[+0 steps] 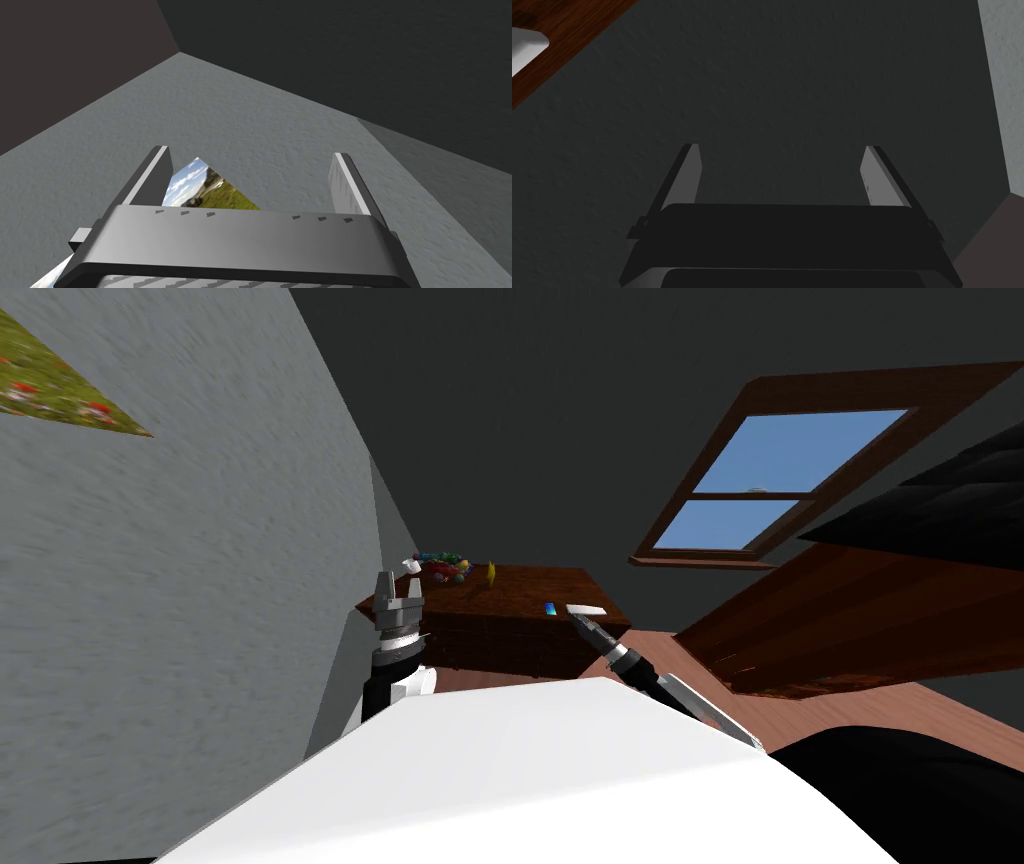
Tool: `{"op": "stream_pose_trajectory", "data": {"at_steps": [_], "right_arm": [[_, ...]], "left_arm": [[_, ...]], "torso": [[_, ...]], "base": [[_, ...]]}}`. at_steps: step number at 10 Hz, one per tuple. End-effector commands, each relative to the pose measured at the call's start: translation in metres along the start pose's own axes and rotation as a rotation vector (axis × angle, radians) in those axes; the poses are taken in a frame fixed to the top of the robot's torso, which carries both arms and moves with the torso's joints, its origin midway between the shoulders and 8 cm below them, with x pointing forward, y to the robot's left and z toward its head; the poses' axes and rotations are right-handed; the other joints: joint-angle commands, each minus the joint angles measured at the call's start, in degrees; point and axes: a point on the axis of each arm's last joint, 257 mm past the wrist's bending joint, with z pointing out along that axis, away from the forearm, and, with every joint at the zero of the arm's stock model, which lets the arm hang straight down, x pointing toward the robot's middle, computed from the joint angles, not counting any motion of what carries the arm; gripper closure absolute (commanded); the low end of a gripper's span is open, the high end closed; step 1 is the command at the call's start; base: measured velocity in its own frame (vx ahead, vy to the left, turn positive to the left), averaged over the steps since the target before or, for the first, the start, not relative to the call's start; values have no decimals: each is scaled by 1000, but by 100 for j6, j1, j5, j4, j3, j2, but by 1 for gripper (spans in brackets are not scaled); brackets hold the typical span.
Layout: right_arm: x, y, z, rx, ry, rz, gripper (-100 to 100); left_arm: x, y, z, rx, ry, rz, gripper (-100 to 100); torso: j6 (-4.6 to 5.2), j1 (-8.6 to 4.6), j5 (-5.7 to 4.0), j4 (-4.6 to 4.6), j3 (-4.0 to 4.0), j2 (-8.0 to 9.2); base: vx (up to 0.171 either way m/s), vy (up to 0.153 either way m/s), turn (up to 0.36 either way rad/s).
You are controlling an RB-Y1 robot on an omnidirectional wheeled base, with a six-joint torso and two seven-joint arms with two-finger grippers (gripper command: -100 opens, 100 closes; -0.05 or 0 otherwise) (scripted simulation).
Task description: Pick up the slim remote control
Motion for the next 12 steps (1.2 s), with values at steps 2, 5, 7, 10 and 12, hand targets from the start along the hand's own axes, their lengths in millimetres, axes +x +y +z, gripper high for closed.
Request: {"op": "stream_pose_trajectory", "data": {"at_steps": [2,5,7,10,12], "right_arm": [[9,-14,-10,18,72,-49,-100],[16,-29,-21,27,158,-112,-100],[23,-43,-31,42,223,-156,-100],[26,-59,-44,51,306,-216,-100],[29,-73,-56,64,372,-261,-100]], "left_arm": [[0,0,0,0,0,0,0],[0,0,0,0,0,0,0],[0,0,0,0,0,0,0],[0,0,0,0,0,0,0],[0,0,0,0,0,0,0]], "torso": [[1,0,0,0,1,1],[-4,2,0,0,0,0],[-2,3,0,0,1,1],[-5,4,0,0,0,0],[-2,3,0,0,1,1]], "base": [[-2,6,88],[-5,8,172],[-7,12,159],[-3,7,125],[-8,12,161]]}}
